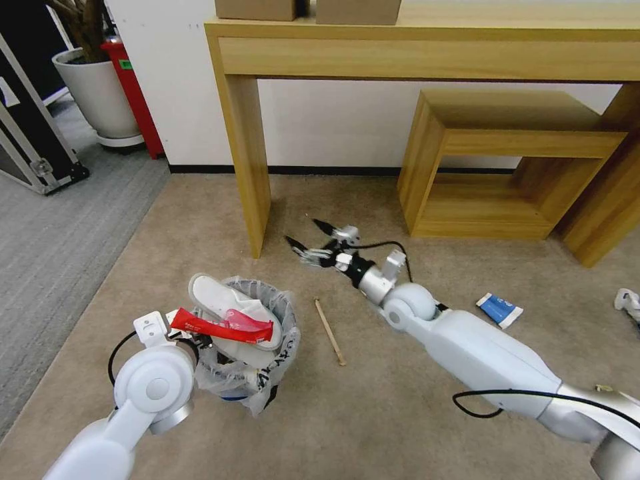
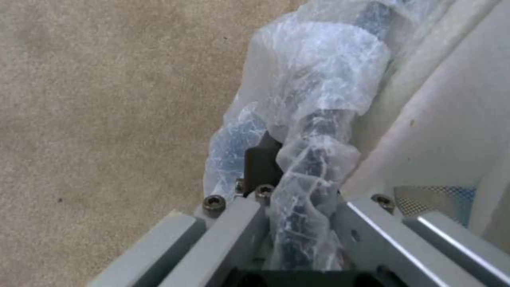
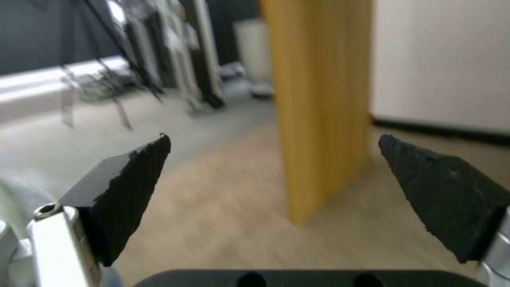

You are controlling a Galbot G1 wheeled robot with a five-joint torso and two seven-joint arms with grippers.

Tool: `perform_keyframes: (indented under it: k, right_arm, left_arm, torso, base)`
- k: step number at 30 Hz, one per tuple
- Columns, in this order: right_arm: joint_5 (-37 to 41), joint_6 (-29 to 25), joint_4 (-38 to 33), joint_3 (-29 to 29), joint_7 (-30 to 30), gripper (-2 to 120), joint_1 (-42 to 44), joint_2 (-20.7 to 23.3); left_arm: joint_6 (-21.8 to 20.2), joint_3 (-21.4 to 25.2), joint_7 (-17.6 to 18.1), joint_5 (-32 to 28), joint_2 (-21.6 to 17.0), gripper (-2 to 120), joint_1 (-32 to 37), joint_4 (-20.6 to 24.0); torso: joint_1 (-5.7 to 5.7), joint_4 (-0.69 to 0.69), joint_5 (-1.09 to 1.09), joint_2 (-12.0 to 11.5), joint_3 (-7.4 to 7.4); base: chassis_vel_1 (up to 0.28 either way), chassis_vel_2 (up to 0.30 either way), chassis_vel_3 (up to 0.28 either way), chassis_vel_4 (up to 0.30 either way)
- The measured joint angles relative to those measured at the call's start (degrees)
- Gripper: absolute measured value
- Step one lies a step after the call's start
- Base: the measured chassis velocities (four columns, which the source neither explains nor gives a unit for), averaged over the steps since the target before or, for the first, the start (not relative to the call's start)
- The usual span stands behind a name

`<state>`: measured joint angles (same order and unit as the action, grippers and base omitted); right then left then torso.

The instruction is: Pick up the trash bin and place the garbage on the floor into it.

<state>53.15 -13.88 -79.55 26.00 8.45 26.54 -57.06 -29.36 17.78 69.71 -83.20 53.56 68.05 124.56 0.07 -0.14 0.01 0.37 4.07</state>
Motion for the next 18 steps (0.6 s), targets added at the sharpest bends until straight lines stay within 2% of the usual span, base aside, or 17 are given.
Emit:
perform_keyframes:
  k: [1, 6, 8, 9, 12, 13, 16, 18]
  right_arm:
    - [0.0, 0.0, 0.0, 0.0, 0.0, 100, 0.0, 0.0]
    - [-1.9, 7.8, 5.3, 1.9, -7.8, 100, -0.3, -1.7]
    - [-1.9, 11.3, 7.3, 2.9, -9.2, 100, -1.4, -3.1]
    - [-1.9, 11.3, 7.3, 2.9, -9.2, 100, -1.4, -3.1]
    - [-1.1, 20.0, 8.7, 4.4, -11.4, 100, -2.6, -4.9]
    - [-1.1, 20.0, 8.7, 4.4, -11.4, 100, -2.6, -4.9]
    - [-0.3, 27.6, 9.2, 5.5, -14.8, 100, -2.7, -6.6]
    - [-0.5, 29.0, 9.6, 5.6, -15.4, 100, -2.6, -7.2]
  left_arm:
    - [0.0, 0.0, 0.0, 0.0, 0.0, 0, 0.0, 0.0]
    - [0.0, 0.0, 0.3, -1.3, -0.7, 0, -0.9, -0.2]
    - [0.0, 0.0, 0.4, -1.6, -0.8, 0, -1.0, -0.3]
    - [0.0, 0.0, 0.4, -1.6, -0.8, 0, -1.0, -0.3]
    - [0.0, 0.0, 0.5, -1.7, -1.1, 0, -1.0, -0.6]
    - [0.0, 0.0, 0.5, -1.7, -1.1, 0, -1.0, -0.6]
    - [0.0, -0.4, 0.5, -1.7, -0.8, 0, -1.0, -0.9]
    - [0.0, -0.5, 0.5, -1.6, -0.6, 0, -1.1, -1.1]
  torso:
    - [0.00, 0.00, 0.00, 0.0, 0.00]
    - [0.00, 0.00, 0.00, 0.0, 0.00]
    - [0.00, 0.01, -0.02, 0.0, 0.00]
    - [0.00, 0.01, -0.02, 0.0, 0.00]
    - [0.00, 0.03, -0.02, 0.0, 0.00]
    - [0.00, 0.03, -0.02, 0.0, 0.00]
    - [0.00, 0.01, -0.01, 0.0, 0.00]
    - [0.00, 0.02, -0.02, 0.0, 0.00]
  base:
    - [0.000, 0.000, 0.000, 0.000]
    - [0.000, 0.000, 0.000, 0.000]
    - [0.000, 0.000, 0.000, 0.000]
    - [0.000, 0.000, 0.000, 0.000]
    - [0.000, 0.000, 0.000, 0.000]
    - [0.000, 0.000, 0.000, 0.000]
    - [0.000, 0.000, 0.000, 0.000]
    - [0.000, 0.000, 0.000, 0.000]
